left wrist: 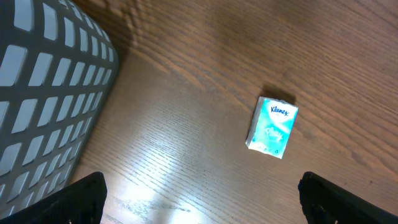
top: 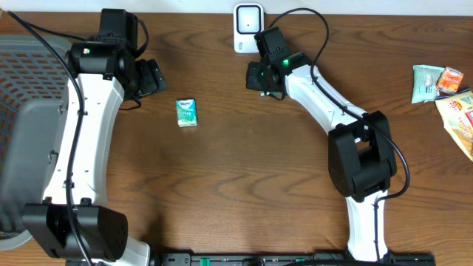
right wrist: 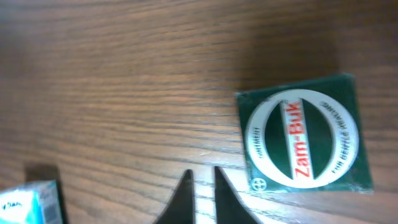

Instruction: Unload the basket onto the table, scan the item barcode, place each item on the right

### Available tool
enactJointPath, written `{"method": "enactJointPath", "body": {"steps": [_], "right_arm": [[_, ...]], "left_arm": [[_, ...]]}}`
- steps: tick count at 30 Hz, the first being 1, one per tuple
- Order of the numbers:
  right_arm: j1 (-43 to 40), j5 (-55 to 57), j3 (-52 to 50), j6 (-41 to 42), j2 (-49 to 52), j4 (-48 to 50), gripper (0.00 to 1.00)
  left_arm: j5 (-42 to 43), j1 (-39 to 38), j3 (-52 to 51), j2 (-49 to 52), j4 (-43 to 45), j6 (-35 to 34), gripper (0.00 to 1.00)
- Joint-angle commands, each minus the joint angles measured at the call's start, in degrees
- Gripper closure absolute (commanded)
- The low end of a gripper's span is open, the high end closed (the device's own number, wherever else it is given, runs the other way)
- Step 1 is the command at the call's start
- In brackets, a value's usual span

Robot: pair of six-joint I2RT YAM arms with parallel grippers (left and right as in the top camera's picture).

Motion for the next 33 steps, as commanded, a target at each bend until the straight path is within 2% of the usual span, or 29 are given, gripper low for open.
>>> {"method": "enactJointPath", "body": {"steps": [1,3,4,6,9,10,13,14,19,25,33], "right_arm": [[-0.1,-0.5,0.0,-1.8,-1.4,0.4,0.76],[-0.1,1.8,0.0,-2.1,-1.4,0.9,0.58],[-0.1,2.8,0.0,-3.0,-1.2,1.5,0.53],[0.2,4.5,0.0,-5.9,-0.3,3.5,0.51],[0.8,4.5,0.0,-8.9,1.0,5.8,0.59],[1.1,4.5,0.0,-9.7,1.7,6.5,0.64],[1.8,4.2,0.0,-10.4,3.6,8.1,0.94],[2.1,3.5,0.0,-10.4,4.1,8.4,0.99],[3.5,4.5,0.0,-10.4,6.1,9.5,0.99],[3.5,16.9,0.0,-7.3,6.3,6.6,0.99],[1.7,17.2,0.0,-7.1,5.0,2.0,0.99]], "left_arm": [[-0.9,0.2,0.1,0.3,-0.2,0.1,0.02],[-0.9,0.2,0.1,0.3,-0.2,0.1,0.02],[-0.9,0.2,0.1,0.3,-0.2,0.1,0.02],[-0.9,0.2,0.1,0.3,-0.2,0.1,0.02],[-0.9,0.2,0.1,0.3,-0.2,0.1,0.02],[-0.9,0.2,0.1,0.3,-0.2,0.1,0.02],[-0.9,0.2,0.1,0.3,-0.2,0.1,0.02],[-0.9,0.2,0.1,0.3,-0.2,0.1,0.02],[-0.9,0.2,0.1,0.3,-0.2,0.1,0.02],[-0.9,0.2,0.1,0.3,-0.2,0.1,0.02],[-0.9,0.2,0.1,0.3,-0.2,0.1,0.02]]}}
